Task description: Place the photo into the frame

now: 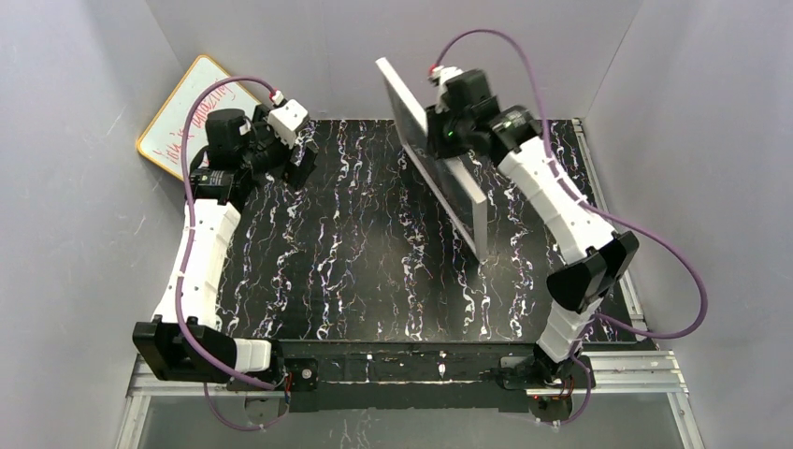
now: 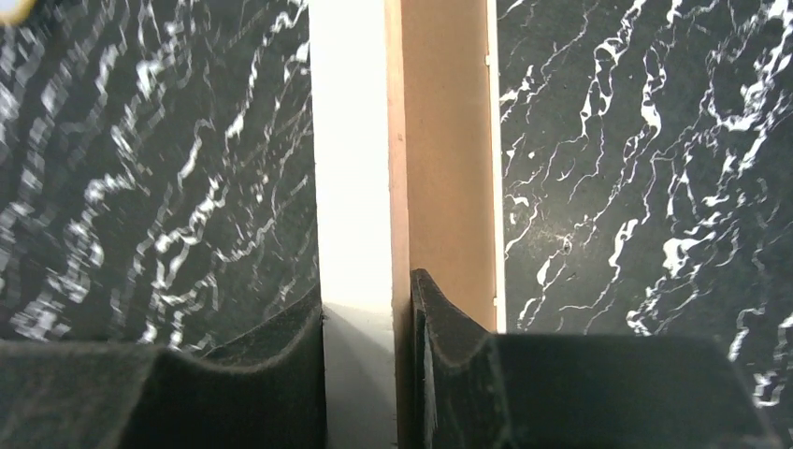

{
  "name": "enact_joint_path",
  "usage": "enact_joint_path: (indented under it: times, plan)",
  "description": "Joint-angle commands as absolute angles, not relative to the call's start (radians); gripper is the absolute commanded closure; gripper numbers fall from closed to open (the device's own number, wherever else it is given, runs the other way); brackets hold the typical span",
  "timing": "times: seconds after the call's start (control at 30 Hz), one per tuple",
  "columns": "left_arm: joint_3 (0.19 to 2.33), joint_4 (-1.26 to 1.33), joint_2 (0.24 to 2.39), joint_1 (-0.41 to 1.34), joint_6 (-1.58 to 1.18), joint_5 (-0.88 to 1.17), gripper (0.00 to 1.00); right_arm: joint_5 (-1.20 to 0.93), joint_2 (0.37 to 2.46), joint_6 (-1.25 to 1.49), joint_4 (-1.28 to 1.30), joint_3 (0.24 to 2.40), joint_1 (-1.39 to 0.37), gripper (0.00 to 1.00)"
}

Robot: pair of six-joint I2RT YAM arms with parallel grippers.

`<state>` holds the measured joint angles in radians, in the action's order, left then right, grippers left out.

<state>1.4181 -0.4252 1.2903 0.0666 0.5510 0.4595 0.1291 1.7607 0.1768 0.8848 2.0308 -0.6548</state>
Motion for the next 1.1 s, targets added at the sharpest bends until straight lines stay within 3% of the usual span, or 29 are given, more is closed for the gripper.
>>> enact_joint_path:
  times: [0.0,0.13,0.23,0.4,0.8,1.07]
  plan:
    - [1.397,-0.556,1.285,0.060,0.392,0.494,0.02,-0.213,1.812,0.504,0.819,2.228,-0.500,0.87]
    - [1.341,-0.527,1.262,0.056,0.332,0.549,0.02,-0.295,1.870,0.545,0.887,2.376,-0.400,0.88]
    - [1.313,-0.515,1.254,0.047,0.284,0.610,0.02,-0.420,1.841,0.617,0.854,2.323,-0.279,0.89]
    - [1.286,-0.504,1.261,0.032,0.222,0.664,0.02,-0.536,1.699,0.680,0.680,1.957,-0.205,0.91]
    - [1.122,-0.387,1.245,-0.097,0.155,0.699,0.02,-0.571,1.370,0.683,0.417,1.226,-0.189,0.87]
    - [1.021,-0.318,1.274,-0.112,0.204,0.681,0.02,-0.597,1.335,0.599,0.266,0.934,-0.184,0.84]
